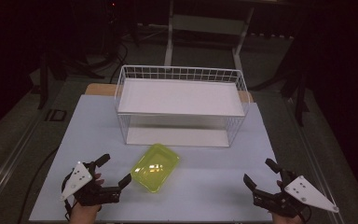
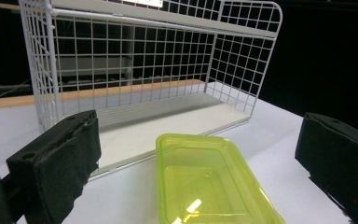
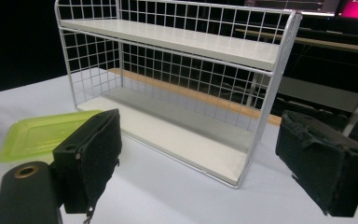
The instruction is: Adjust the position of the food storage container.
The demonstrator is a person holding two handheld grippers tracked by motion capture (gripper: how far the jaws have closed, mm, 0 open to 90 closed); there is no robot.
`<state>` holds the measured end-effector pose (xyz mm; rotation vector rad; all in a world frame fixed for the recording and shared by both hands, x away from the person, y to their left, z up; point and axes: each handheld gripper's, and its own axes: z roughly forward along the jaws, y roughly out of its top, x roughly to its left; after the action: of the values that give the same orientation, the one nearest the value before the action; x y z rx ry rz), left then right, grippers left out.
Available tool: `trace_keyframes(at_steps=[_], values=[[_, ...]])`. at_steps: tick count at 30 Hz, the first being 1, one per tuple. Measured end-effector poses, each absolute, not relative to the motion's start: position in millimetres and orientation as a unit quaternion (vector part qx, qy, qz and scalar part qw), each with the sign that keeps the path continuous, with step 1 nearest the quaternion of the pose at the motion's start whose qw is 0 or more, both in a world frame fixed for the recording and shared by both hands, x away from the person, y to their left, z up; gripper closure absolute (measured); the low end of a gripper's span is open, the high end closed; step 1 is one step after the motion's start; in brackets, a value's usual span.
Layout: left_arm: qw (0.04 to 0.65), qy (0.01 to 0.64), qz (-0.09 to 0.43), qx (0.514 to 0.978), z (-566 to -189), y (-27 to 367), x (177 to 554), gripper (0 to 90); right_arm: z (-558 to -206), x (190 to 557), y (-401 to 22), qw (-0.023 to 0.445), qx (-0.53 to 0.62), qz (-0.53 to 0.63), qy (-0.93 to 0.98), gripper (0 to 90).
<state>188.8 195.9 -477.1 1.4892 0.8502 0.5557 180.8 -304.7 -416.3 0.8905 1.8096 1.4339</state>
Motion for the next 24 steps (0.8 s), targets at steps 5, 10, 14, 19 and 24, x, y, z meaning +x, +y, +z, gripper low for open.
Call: trace_keyframes(at_steps=[5,10,14,19,24], values=[[0.628,0.368,0.23,0.646,-476,191,185,0.7,-413,183,-303,0.328,0.342,0.553,0.686,13.9],[0.621,0.362,0.213,0.661,-475,183,184,0.7,-412,185,-300,0.318,0.346,0.545,0.694,13.9],[0.615,0.355,0.175,0.682,-471,178,182,0.7,-410,186,-296,0.316,0.345,0.544,0.697,13.9],[0.596,0.354,0.162,0.702,-467,182,182,0.7,-406,188,-293,0.31,0.337,0.55,0.698,13.8],[0.568,0.343,0.137,0.736,-468,186,187,0.8,-404,190,-289,0.295,0.332,0.554,0.705,13.4]])
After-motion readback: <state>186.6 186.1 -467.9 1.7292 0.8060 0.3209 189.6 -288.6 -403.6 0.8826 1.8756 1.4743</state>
